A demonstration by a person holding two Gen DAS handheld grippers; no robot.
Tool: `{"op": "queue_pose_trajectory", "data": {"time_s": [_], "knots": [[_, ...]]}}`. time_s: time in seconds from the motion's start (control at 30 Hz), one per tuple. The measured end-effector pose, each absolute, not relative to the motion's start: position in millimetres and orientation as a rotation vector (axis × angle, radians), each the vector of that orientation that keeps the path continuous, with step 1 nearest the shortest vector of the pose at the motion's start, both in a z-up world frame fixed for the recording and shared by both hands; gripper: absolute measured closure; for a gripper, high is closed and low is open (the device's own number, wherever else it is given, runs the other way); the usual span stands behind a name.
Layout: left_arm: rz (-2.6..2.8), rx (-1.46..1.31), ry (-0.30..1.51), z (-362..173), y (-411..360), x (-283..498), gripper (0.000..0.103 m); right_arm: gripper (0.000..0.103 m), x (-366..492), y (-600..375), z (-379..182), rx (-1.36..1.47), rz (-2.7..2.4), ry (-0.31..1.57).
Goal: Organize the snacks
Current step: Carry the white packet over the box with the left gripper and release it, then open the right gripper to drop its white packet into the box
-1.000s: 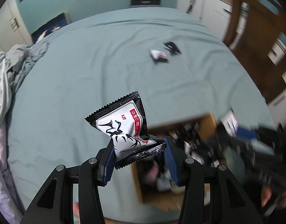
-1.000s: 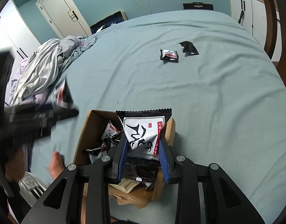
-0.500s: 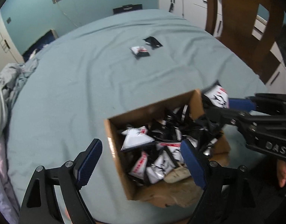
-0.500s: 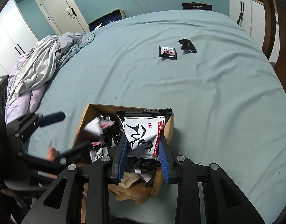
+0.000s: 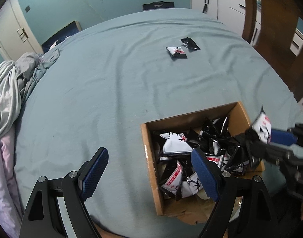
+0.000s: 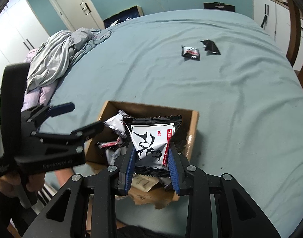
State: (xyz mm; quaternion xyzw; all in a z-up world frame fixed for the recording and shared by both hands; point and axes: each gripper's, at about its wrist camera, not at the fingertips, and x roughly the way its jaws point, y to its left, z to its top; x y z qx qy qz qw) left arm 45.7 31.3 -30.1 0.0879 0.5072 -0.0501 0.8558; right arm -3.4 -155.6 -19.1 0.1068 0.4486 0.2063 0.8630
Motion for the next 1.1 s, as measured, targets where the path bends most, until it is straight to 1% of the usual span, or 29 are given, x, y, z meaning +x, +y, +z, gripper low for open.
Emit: {"op": "queue_pose_trajectory", "data": {"time_s": [0.17, 0.2, 0.23, 0.3, 0.33, 0.5, 0.63, 0.87, 1.1], "knots": [[-0.101, 0.17, 1.081, -32.7, 33.2, 48.0, 0.017, 0.072, -2.8, -147.1, -21.6, 0.222, 0.504, 0.974], [-0.101, 0.171, 1.084, -33.0, 32.8, 48.1, 0.017, 0.068, -1.0, -146.0, -23.6, 0.229, 0.52, 0.991], [-0.1, 0.173, 1.085, -33.2, 32.4, 48.1, 0.016, 0.059, 1.3, -146.2, -26.3, 0.246, 0.526, 1.009], [-0.102, 0.173, 1.085, -32.9, 31.9, 48.0, 0.017, 0.048, 4.7, -148.5, -25.8, 0.264, 0.512, 1.009], [-0.104, 0.173, 1.085, -32.7, 32.1, 48.3, 0.017, 0.046, 5.8, -150.9, -24.0, 0.268, 0.5, 0.997], [-0.1, 0.174, 1.079, -32.4, 32.2, 48.5, 0.016, 0.043, 8.5, -167.4, -15.0, 0.263, 0.43, 0.956], [-0.086, 0.181, 1.062, -30.5, 32.8, 49.3, 0.016, 0.043, 14.9, -178.9, -9.0, 0.192, 0.364, 0.941], [-0.075, 0.184, 1.052, -29.3, 33.0, 54.4, 0.016, 0.043, 35.3, -198.0, -6.4, 0.176, 0.256, 0.917], [-0.084, 0.178, 1.059, -28.3, 31.1, 57.6, 0.016, 0.043, 64.9, -199.0, -16.1, 0.22, 0.238, 0.968]]}}
